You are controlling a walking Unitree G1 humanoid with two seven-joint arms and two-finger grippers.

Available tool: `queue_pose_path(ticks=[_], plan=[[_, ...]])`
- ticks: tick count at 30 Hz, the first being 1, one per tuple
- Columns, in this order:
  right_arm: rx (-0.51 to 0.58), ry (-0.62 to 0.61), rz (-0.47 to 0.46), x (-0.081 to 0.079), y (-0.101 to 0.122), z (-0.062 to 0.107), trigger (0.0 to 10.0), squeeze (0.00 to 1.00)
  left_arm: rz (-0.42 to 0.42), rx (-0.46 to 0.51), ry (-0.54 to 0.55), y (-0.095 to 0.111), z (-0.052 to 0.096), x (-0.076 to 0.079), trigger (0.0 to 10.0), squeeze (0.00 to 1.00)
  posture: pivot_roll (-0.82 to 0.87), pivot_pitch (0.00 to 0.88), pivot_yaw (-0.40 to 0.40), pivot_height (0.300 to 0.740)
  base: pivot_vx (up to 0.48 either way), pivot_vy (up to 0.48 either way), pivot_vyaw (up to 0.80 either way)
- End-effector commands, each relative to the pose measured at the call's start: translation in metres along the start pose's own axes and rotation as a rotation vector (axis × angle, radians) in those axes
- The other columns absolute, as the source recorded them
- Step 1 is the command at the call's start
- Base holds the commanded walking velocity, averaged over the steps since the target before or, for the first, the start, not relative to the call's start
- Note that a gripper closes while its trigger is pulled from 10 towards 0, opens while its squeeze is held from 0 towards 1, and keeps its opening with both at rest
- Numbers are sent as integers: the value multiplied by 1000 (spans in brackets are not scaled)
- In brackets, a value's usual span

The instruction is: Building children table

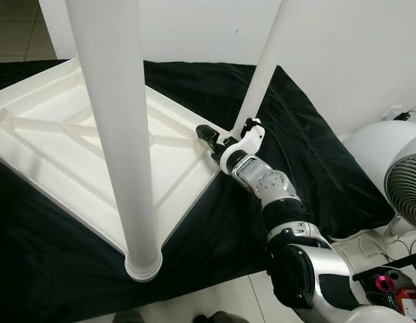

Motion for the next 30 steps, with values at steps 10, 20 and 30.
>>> queue_pose_path(ticks=[10,20,30], plan=[[36,-202,-149,41,3,7,10000,0,-2,23,-8,4,-2,4,10000,0,115,87,-113,740,0,0,0],[-33,-256,-169,57,-16,28,10000,0,0,22,-2,3,-1,4,10000,0,104,85,-121,740,0,0,0],[-161,-251,12,54,-32,62,10000,0,6,23,-2,2,-2,5,10000,0,88,85,-120,740,0,0,0]])
Point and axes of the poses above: a point about 5 cm out from each wrist's last joint towards the gripper, its own z axis pointing back from the gripper into the wrist, its own y axis along the axis of the wrist's last joint, x = y × z, the point moved 5 cm from there along -z, pointing out of the wrist towards the gripper, and after that the axes turned 13 degrees about -z, right-handed, at the moved point
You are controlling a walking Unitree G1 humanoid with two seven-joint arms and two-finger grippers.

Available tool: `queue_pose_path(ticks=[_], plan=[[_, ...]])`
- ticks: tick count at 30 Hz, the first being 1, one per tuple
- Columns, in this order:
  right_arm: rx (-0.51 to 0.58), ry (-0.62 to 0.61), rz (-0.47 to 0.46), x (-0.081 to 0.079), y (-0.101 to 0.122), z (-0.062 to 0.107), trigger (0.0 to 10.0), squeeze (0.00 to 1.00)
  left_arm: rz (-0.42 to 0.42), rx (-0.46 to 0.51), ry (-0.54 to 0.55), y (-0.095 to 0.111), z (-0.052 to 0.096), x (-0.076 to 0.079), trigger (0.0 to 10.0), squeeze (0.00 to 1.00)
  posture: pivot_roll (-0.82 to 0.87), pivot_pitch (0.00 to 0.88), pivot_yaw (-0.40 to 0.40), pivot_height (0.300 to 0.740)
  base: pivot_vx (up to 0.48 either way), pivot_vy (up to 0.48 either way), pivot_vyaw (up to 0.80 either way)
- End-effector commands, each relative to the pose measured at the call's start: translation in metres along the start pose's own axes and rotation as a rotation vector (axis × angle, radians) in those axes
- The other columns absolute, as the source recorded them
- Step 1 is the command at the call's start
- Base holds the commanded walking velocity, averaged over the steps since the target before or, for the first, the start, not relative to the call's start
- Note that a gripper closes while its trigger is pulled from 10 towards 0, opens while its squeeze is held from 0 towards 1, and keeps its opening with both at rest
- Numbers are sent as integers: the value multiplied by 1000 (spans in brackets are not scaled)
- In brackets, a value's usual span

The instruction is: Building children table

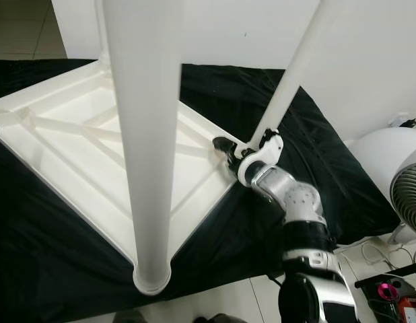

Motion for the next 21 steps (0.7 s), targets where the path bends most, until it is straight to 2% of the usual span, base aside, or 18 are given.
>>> queue_pose_path(ticks=[1,2,4,5,6,8,9,10,12,13,14,17,18,19,21], plan=[[-91,-114,-52,29,-29,1,10000,0,-5,18,-6,3,-2,4,10000,0,88,85,-120,740,0,0,0],[-91,-114,-52,29,-29,1,10000,0,-5,18,-6,3,-2,4,10000,0,88,85,-120,740,0,0,0],[-142,-85,23,24,-38,10,10000,0,-4,19,-7,3,-2,4,10000,0,80,85,-118,740,0,0,0],[-142,-85,23,24,-38,10,10000,0,-4,19,-7,3,-2,4,10000,0,80,85,-118,740,0,0,0],[-185,-25,130,17,-45,16,10000,0,-2,20,-8,3,-3,5,10000,0,80,85,-118,740,0,0,0],[-185,-25,130,17,-45,16,10000,0,-2,20,-8,3,-3,5,10000,0,80,85,-118,740,0,0,0],[-210,29,235,11,-51,20,10000,0,1,20,-9,2,-3,5,10000,0,78,85,-115,740,0,0,0],[-185,80,341,7,-49,23,10000,0,3,22,-12,2,-4,6,10000,0,76,84,-113,740,0,0,0],[-185,80,341,7,-49,23,10000,0,3,22,-12,2,-4,6,10000,0,76,84,-113,740,0,0,0],[-15,189,548,-2,-27,29,10000,0,7,23,-17,2,-6,7,10000,0,75,84,-111,740,0,0,0],[53,240,592,-7,-16,34,10000,0,9,24,-18,2,-6,7,10000,0,75,84,-111,740,0,0,0],[88,265,609,-10,-9,39,10000,0,9,24,-18,2,-6,7,10000,0,75,84,-111,740,0,0,0],[112,325,621,-17,-4,48,10000,0,10,24,-18,2,-6,7,10000,0,76,86,-109,740,0,0,0],[112,325,621,-17,-4,48,10000,0,10,24,-18,2,-6,7,10000,0,76,86,-109,740,0,0,0],[70,467,690,-31,-3,72,10000,0,13,22,-22,2,-6,8,10000,0,72,89,-102,740,0,0,0]])
Point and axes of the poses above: a point about 5 cm out from each wrist's last joint towards the gripper, its own z axis pointing back from the gripper into the wrist, its own y axis along the axis of the wrist's last joint, x = y × z, the point moved 5 cm from there along -z, pointing out of the wrist towards the gripper, and after that the axes turned 13 degrees about -z, right-handed, at the moved point
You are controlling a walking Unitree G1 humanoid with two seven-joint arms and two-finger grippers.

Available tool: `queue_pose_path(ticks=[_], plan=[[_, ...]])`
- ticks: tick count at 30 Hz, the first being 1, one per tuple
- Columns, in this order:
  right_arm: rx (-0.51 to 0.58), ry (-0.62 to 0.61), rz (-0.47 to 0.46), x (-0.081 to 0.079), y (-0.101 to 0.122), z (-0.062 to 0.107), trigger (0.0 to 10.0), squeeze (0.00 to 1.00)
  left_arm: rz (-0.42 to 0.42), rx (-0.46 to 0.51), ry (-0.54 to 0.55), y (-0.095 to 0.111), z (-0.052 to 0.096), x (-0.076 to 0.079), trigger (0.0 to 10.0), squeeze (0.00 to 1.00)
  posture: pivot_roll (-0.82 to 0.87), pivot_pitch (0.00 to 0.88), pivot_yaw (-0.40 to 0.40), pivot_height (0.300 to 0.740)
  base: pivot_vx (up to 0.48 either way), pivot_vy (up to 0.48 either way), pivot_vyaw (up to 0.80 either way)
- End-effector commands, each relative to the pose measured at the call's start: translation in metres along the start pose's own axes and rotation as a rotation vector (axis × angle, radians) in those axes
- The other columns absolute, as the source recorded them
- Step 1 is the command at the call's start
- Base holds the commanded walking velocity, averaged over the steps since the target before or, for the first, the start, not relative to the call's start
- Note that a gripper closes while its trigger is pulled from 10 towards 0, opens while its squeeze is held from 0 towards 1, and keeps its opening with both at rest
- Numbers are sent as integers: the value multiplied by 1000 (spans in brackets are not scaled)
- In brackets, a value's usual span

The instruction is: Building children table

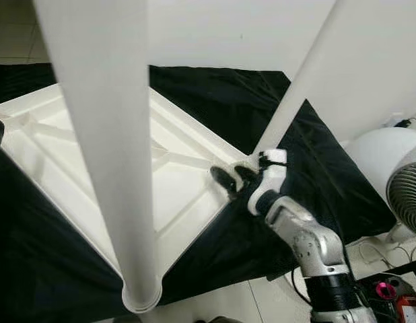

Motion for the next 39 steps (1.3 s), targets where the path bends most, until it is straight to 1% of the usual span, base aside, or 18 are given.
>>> queue_pose_path(ticks=[1,3,5,6,8,9,11,12,14,16,17,19,20,23,25,31,33,39], plan=[[-13,143,66,-16,10,17,10000,0,-3,3,-13,0,0,2,10000,0,72,89,-102,740,0,0,0],[-13,143,66,-16,10,17,10000,0,-3,3,-13,0,0,2,10000,0,72,89,-102,740,0,0,0],[-93,271,151,-24,11,34,10000,0,-1,-1,-21,0,-1,3,10000,0,64,92,-92,740,0,0,0],[-93,271,151,-24,11,34,10000,0,-1,-1,-21,0,-1,3,10000,0,64,92,-92,740,0,0,0],[-181,359,243,-23,9,46,10000,0,2,-2,-30,-1,-3,4,10000,0,60,93,-90,740,0,0,0],[-181,359,243,-23,9,46,10000,0,2,-2,-30,-1,-3,4,10000,0,60,93,-90,740,0,0,0],[-275,417,361,-14,1,54,10000,0,6,-1,-37,-1,-5,6,10000,0,60,93,-90,740,0,0,0],[-275,417,361,-14,1,54,10000,0,6,-1,-37,-1,-5,6,10000,0,60,93,-90,740,0,0,0],[-356,453,440,-8,-5,59,10000,0,10,1,-38,-1,-5,7,10000,0,60,93,-91,740,0,0,0],[-356,453,440,-8,-5,59,10000,0,10,1,-38,-1,-5,7,10000,0,60,93,-91,740,0,0,0],[-447,493,513,-3,-13,61,10000,0,13,0,-39,-1,-5,8,10000,0,62,92,-94,740,0,0,0],[-479,511,531,-2,-16,62,10000,0,15,0,-39,-2,-5,8,10000,0,62,92,-94,740,0,0,0],[-479,511,531,-2,-16,62,10000,0,15,0,-39,-2,-5,8,10000,0,62,92,-94,740,0,0,0],[-539,562,614,-4,-25,60,10000,0,15,-1,-39,-2,-4,8,10000,0,65,93,-98,740,0,0,0],[-550,579,637,-5,-29,58,10000,0,16,-1,-38,-2,-4,8,10000,0,67,96,-100,740,0,0,0],[-558,668,734,-16,-53,42,10000,0,20,-2,-41,-3,-3,10,10000,0,71,100,-103,740,0,0,0],[-552,679,747,-18,-55,41,10000,0,20,-3,-41,-3,-3,10,10000,0,71,100,-103,740,0,0,0],[-536,711,724,-27,-65,35,10000,0,22,-1,-39,-3,-2,10,10000,0,80,101,-107,740,0,0,0]])
Point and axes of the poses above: a point about 5 cm out from each wrist's last joint towards the gripper, its own z axis pointing back from the gripper into the wrist, its own y axis along the axis of the wrist's last joint, x = y × z, the point moved 5 cm from there along -z, pointing out of the wrist towards the gripper, and after that the axes turned 13 degrees about -z, right-handed, at the moved point
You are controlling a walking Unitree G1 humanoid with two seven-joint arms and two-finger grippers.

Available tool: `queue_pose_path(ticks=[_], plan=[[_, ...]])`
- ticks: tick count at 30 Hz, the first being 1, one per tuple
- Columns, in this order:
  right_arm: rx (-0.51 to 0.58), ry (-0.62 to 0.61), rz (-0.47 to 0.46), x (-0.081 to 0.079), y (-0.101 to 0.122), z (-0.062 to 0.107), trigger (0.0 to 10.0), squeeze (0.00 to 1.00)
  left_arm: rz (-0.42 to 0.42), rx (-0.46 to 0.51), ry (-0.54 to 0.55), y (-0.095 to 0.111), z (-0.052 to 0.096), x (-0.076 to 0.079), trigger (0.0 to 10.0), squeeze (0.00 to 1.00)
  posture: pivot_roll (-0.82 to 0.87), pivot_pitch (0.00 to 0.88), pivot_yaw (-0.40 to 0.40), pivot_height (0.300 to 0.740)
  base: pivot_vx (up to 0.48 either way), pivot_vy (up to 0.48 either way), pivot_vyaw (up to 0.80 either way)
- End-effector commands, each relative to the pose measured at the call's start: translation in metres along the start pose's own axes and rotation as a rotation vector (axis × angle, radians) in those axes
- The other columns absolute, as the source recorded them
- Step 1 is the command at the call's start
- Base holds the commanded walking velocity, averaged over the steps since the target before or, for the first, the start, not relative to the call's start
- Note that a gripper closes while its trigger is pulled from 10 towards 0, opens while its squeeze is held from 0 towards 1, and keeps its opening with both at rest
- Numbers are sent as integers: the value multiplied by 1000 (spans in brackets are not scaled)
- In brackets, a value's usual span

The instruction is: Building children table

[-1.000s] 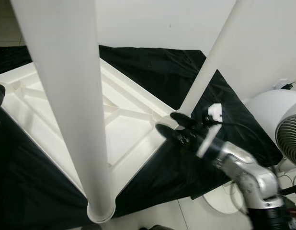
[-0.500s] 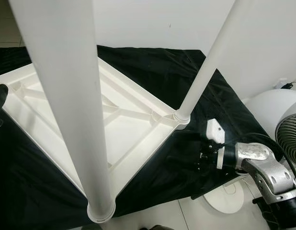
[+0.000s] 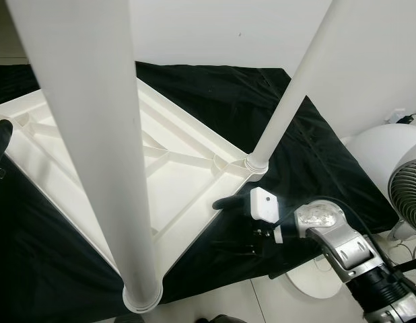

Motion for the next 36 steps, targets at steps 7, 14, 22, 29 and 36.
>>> queue_pose_path(ticks=[7,14,22,29,36], plan=[[-16,72,26,-12,-8,-17,10000,0,4,4,-17,1,1,4,10000,0,83,97,-106,740,0,0,0],[-37,90,161,-14,-11,-22,10000,0,2,8,-13,2,0,3,10000,0,83,98,-106,740,0,0,0],[-102,34,267,-6,-23,-36,10000,0,-1,7,-7,2,2,3,10000,0,85,104,-106,740,0,0,0],[-77,-176,269,24,-17,-61,10000,0,1,6,-4,3,3,3,10000,0,85,111,-109,740,0,0,0],[8,-291,237,34,-4,-83,10000,0,6,7,-1,3,4,2,10000,0,87,112,-113,740,0,0,0]])
Point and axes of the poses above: a point about 5 cm out from each wrist's last joint towards the gripper, its own z axis pointing back from the gripper into the wrist, its own y axis along the axis of the wrist's last joint, x = y × z, the point moved 5 cm from there along -z, pointing out of the wrist towards the gripper, and after that the axes turned 13 degrees about -z, right-handed, at the moved point
